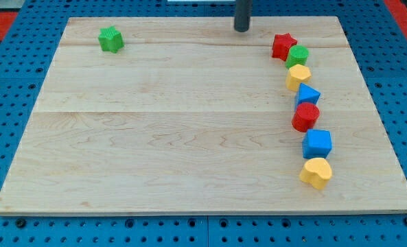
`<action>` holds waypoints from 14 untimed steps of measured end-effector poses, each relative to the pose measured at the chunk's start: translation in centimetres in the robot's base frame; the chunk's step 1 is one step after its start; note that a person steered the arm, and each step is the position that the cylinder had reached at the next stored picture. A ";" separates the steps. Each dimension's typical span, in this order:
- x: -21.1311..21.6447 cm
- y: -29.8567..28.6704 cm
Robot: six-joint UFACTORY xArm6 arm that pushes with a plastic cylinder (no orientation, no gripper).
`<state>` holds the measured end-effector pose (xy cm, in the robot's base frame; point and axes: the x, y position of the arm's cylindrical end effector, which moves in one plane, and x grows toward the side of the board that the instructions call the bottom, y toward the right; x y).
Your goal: Move red star towards bottom of green star
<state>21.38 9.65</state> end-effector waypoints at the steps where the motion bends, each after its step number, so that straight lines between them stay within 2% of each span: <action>1: -0.2 5.3; 2: 1.9 10.7; 3: 5.0 9.7; 4: 5.8 7.1; 6: 10.5 -2.1; 8: 15.9 -6.0; 9: 16.0 -12.8; 10: 18.0 -16.7; 11: 18.0 -19.9; 12: 17.8 -19.5; 13: 17.8 -15.4; 14: 17.6 -19.6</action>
<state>38.96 -9.91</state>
